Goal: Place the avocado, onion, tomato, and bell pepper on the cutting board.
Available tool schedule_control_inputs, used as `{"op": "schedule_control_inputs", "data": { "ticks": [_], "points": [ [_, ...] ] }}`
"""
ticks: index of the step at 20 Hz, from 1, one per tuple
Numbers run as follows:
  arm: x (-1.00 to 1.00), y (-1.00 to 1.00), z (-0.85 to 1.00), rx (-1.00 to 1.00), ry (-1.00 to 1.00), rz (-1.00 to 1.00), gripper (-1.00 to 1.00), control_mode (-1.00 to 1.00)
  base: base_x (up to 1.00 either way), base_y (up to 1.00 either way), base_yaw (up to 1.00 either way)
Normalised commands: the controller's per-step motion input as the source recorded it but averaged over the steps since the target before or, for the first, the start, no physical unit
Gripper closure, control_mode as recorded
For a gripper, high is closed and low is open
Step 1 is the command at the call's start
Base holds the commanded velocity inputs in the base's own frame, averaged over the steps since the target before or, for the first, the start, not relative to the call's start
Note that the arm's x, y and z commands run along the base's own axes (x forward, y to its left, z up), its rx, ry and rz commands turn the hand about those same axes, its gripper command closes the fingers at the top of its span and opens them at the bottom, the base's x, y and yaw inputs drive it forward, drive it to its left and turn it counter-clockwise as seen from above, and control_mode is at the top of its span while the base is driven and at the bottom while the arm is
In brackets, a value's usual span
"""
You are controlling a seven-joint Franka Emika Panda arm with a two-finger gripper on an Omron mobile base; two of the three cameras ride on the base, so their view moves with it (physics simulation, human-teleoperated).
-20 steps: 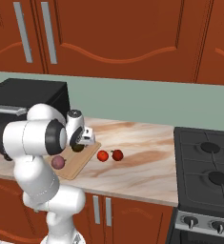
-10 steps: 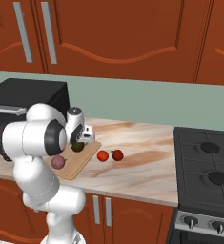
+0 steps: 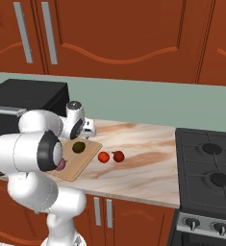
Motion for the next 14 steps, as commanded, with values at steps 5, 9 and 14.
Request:
{"op": "schedule_control_inputs", "data": {
  "ticks": [5, 9, 14],
  "points": [
    [-0.53, -0.43, 0.62, 0.01, -0.02, 0.00, -1.00, -1.00, 0.00, 0.00, 0.00],
    [-0.70, -0.49, 0.47, 0.00, 0.00, 0.00, -1.00, -1.00, 0.00, 0.00, 0.00],
    [-0.83, -0.45, 0.39, 0.00, 0.00, -0.01, -1.00, -1.00, 0.00, 0.00, 0.00]
  ]
}}
